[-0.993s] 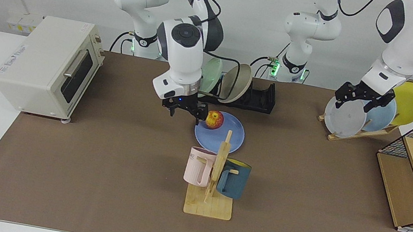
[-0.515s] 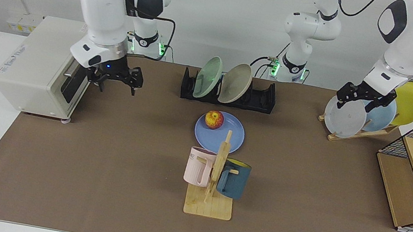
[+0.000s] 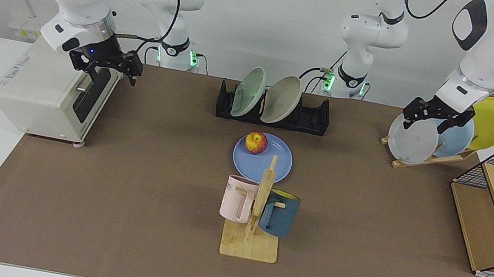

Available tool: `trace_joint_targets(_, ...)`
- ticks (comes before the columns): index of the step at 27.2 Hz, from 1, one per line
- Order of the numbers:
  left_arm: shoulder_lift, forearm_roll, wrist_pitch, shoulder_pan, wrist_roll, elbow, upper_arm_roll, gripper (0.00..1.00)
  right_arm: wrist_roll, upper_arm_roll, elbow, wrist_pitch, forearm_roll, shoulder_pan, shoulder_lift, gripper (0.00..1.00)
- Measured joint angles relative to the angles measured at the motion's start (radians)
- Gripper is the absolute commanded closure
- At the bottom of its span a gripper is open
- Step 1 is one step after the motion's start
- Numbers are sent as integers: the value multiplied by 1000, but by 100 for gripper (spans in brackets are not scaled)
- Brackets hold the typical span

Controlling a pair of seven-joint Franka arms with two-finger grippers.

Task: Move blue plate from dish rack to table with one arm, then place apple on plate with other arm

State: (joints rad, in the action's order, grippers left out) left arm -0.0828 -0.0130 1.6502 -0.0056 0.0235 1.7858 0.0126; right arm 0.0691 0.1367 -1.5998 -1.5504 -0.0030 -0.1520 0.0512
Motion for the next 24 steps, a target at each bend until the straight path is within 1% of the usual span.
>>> trace_joint_targets(11, -1, 0, -1, 25, 4, 0, 1, 0, -16, 0, -27, -13, 6, 8, -8, 0)
trace_joint_targets(14, -1, 1, -2, 24, 4, 0, -10, 0, -47, 0, -38, -36, 29, 16, -13, 0)
trace_joint_targets(21, -5, 1, -12, 24, 4, 0, -15, 0, -69, -13, -133, -103, 36, 10, -67, 0)
trace_joint_targets(24, -7, 1, -15, 25, 4, 0, -13, 0, -67, -17, -153, -129, 36, 9, -83, 0)
